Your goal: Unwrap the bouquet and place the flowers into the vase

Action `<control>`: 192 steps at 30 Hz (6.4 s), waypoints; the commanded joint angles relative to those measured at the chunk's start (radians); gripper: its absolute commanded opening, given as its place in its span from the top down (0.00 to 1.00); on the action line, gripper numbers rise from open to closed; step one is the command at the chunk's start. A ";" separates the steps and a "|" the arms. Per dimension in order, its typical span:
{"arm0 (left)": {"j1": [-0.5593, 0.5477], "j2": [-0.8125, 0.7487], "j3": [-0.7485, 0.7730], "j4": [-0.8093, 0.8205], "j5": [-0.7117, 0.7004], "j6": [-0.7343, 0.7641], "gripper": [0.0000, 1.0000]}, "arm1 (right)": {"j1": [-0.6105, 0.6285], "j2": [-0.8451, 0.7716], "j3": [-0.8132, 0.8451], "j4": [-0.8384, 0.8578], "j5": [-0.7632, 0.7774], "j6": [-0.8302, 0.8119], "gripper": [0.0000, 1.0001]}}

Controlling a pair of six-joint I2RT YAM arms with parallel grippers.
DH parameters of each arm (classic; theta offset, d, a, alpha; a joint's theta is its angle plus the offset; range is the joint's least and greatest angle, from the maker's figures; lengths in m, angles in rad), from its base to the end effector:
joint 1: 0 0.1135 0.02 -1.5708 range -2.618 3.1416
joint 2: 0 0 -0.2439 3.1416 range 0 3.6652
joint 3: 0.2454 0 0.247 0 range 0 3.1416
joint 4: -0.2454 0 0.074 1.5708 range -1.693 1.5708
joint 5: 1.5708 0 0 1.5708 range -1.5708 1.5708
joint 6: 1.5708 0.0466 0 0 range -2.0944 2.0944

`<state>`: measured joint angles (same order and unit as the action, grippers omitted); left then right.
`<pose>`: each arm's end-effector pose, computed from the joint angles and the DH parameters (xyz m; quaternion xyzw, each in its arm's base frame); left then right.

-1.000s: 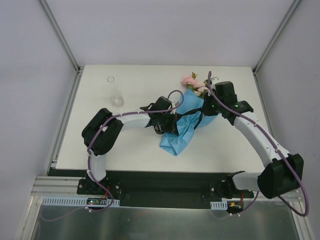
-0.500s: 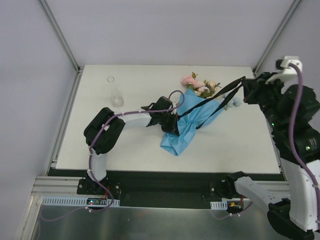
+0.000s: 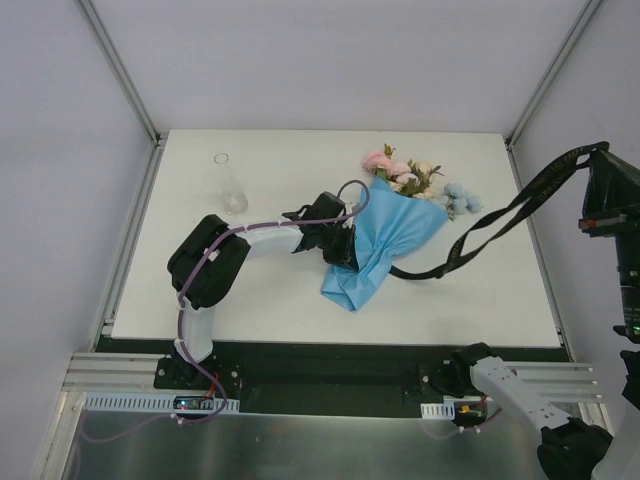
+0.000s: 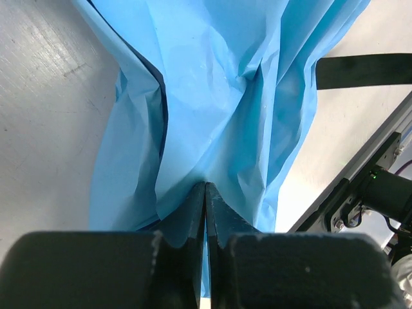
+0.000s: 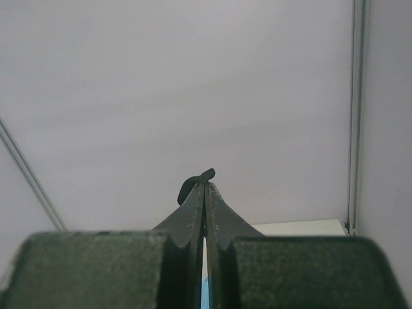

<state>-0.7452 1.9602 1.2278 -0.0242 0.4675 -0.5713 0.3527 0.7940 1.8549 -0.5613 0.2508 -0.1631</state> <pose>0.2907 -0.2968 0.1442 0.1689 0.8820 -0.4039 0.1746 0.0211 -0.0046 0.5829 -0.0251 0.5170 0.0172 0.8554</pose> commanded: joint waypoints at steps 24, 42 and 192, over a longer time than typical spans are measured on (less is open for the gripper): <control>-0.043 -0.414 0.015 0.590 0.210 0.110 0.01 | -0.004 0.070 -0.493 0.069 -0.844 0.155 0.99; -0.129 -0.280 0.044 0.845 0.517 -0.058 0.07 | -0.004 0.048 -0.516 0.072 -0.681 0.159 0.99; -0.221 -0.338 0.095 -0.082 0.062 0.472 0.26 | -0.204 0.177 -0.726 -0.120 -0.448 0.277 0.39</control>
<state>-1.0309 1.8278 1.4288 -0.1349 0.7139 -0.1665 0.1459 0.8120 1.1336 -0.6868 0.1139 0.1417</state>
